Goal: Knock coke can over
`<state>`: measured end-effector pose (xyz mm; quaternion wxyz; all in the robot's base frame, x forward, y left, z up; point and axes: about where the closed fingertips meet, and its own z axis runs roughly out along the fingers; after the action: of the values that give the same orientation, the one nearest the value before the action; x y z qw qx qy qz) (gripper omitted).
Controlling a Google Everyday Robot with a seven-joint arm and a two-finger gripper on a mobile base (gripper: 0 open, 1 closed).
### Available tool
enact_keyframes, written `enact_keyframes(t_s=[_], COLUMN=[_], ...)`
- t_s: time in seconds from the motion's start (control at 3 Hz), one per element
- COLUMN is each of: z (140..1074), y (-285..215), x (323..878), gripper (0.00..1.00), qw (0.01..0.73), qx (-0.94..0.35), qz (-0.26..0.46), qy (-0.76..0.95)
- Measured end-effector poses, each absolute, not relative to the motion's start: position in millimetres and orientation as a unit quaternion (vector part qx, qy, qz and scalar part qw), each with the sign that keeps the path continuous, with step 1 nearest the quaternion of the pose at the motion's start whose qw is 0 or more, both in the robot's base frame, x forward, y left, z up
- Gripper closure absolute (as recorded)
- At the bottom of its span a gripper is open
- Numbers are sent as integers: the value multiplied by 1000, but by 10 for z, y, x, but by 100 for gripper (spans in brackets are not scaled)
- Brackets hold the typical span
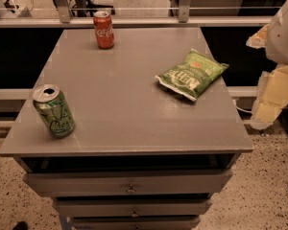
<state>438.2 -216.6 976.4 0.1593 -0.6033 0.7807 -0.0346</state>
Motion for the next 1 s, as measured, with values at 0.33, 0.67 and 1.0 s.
enact_keyframes(t_s=[0.33,0.67,1.0], z=[9764,9727,9615], y=[-2166,-2067,-1833], x=[4382,4478,4742], gripper=[0,0,0], qw=[159,185,225], qx=[-603,-597,-588], qz=[-35,-11,20], qy=[781,781,776])
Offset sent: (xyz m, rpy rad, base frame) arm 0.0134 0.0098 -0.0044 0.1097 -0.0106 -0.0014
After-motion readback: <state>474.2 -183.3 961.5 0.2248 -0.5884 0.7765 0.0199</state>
